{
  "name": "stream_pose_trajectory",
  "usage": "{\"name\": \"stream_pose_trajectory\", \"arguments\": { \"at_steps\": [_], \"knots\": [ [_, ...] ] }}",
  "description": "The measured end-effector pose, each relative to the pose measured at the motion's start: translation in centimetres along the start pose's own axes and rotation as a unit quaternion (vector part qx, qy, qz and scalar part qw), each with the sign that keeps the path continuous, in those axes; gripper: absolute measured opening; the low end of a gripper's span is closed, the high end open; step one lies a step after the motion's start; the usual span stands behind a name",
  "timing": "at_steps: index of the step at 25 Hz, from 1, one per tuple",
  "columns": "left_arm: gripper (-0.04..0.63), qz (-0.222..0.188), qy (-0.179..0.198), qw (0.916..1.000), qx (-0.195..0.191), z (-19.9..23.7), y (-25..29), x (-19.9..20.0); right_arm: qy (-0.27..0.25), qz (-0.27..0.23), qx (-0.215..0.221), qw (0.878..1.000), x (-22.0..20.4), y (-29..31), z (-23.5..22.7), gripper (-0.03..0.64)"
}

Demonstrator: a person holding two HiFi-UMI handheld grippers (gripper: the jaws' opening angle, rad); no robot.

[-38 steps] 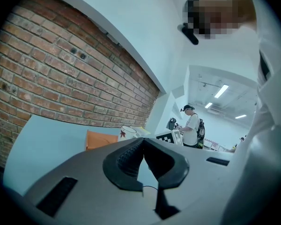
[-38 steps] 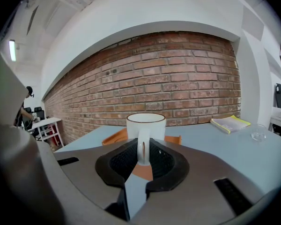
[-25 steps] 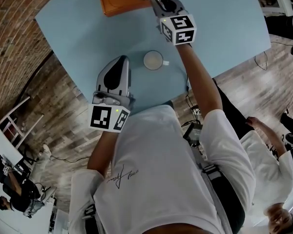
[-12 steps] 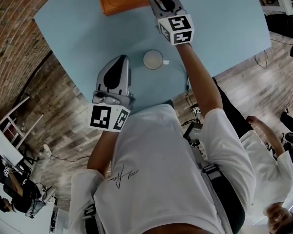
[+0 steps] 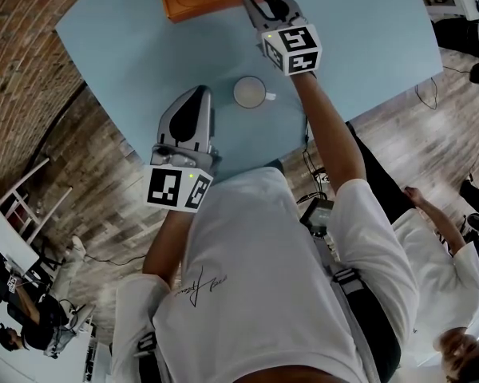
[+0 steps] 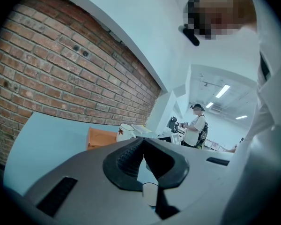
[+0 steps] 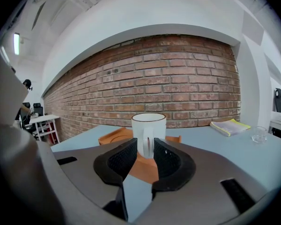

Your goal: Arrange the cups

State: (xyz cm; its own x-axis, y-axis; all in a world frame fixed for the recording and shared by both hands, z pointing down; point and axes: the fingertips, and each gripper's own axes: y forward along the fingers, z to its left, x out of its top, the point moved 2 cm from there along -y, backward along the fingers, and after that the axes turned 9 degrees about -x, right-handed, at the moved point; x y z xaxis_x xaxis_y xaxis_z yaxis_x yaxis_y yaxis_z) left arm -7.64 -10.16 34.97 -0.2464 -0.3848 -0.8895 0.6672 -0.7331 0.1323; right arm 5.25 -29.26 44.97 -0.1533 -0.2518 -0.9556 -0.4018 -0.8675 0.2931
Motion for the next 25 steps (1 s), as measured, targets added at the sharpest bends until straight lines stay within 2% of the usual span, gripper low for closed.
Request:
{"name": "stream_pose_trajectory", "arguments": {
  "at_steps": [9, 13, 25],
  "knots": [
    [0.009, -0.003, 0.007, 0.9999, -0.008, -1.0, -1.0, 0.0, 0.008, -0.01, -0.015, 1.0, 0.4, -5.1, -0.2, 0.089],
    [0.009, -0.007, 0.011, 0.9998, -0.017, -1.8, -1.3, -0.1, 0.007, -0.015, -0.009, 1.0, 0.5, -8.2, 0.3, 0.036],
    [0.009, -0.013, 0.034, 0.9987, -0.037, -5.5, -3.4, -1.1, 0.004, -0.015, 0.014, 1.0, -1.2, -18.1, 3.5, 0.021]
  ]
}}
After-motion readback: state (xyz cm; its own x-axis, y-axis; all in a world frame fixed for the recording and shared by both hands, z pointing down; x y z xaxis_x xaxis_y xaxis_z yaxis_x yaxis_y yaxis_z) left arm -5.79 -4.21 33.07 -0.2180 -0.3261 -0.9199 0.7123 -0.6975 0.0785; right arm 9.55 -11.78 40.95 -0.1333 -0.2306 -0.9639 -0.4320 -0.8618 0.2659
